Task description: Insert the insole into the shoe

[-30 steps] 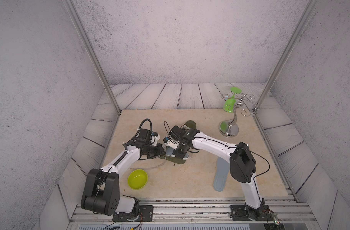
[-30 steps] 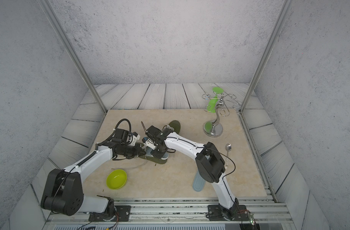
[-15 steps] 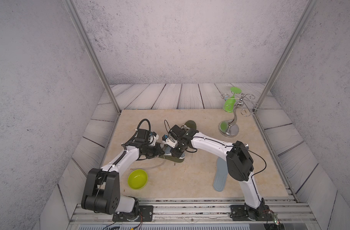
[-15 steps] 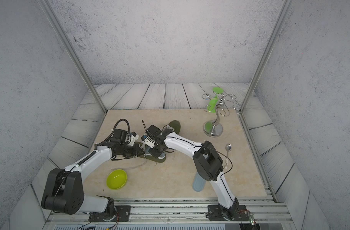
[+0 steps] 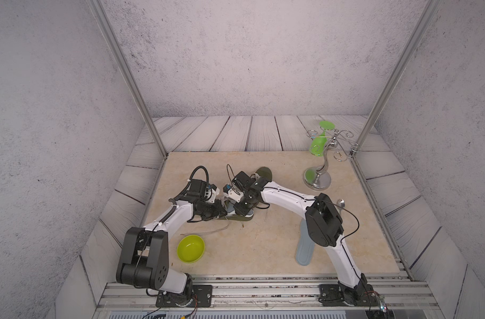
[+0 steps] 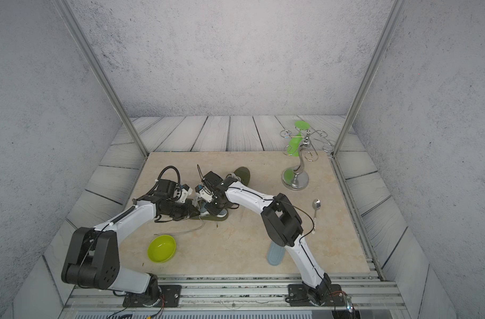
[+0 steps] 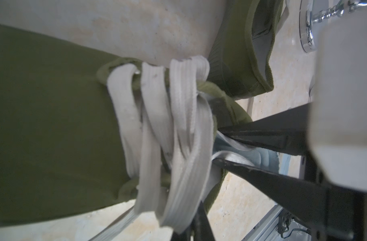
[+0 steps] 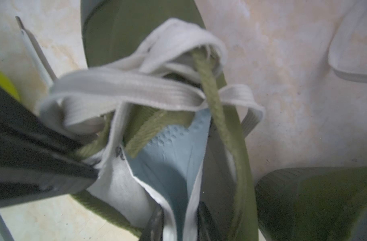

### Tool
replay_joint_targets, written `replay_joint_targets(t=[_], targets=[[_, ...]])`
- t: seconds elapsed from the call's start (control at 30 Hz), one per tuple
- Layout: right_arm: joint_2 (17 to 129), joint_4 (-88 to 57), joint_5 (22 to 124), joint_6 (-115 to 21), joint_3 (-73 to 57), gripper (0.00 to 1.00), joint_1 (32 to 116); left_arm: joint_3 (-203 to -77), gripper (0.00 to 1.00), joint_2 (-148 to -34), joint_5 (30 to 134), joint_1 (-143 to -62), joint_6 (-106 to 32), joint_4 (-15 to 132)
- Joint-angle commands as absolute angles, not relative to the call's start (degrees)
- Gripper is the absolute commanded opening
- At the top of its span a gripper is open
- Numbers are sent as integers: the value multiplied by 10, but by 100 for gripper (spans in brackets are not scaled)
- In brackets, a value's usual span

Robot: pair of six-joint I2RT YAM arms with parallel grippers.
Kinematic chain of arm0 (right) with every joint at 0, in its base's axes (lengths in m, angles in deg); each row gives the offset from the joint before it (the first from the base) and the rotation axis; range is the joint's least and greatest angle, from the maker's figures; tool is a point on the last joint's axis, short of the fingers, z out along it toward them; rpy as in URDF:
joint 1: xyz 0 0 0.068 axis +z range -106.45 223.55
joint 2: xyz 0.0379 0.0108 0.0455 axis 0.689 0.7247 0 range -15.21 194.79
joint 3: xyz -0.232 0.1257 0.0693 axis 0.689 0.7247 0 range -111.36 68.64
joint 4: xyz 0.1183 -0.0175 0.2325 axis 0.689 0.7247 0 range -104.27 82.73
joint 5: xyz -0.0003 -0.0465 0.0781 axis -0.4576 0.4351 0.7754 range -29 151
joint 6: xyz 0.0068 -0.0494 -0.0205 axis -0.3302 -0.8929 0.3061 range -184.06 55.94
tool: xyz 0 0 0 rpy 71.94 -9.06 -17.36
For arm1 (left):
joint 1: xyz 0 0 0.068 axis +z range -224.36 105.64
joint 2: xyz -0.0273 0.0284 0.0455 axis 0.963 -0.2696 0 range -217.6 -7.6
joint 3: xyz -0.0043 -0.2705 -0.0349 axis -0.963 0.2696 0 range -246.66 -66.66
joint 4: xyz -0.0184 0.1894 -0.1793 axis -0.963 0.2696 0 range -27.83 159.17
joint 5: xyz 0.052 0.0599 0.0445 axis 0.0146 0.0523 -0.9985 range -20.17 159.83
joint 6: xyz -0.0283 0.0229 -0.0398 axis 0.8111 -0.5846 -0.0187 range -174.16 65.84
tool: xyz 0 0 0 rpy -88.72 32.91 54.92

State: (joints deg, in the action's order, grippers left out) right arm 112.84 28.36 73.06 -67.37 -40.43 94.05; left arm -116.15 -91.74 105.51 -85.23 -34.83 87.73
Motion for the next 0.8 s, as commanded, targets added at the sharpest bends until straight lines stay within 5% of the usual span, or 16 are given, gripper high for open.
replay_joint_targets(t=[0.0,0.1,0.27,0.53,0.77], targets=[[1145,226,743,-670,-423,28,945,-1191,0,-921,1122,-853,-368,898],[1126,214,740,-659,-389,28,945,-1202,20,-903,1100,-840,-361,912],[1115,217,741,-658,-368,28,945,-1226,38,-868,1050,-811,-365,957],[1105,238,737,-662,-375,27,945,-1247,43,-855,928,-740,-349,998],[1102,262,733,-662,-389,27,946,-1294,44,-955,927,-680,-330,973]])
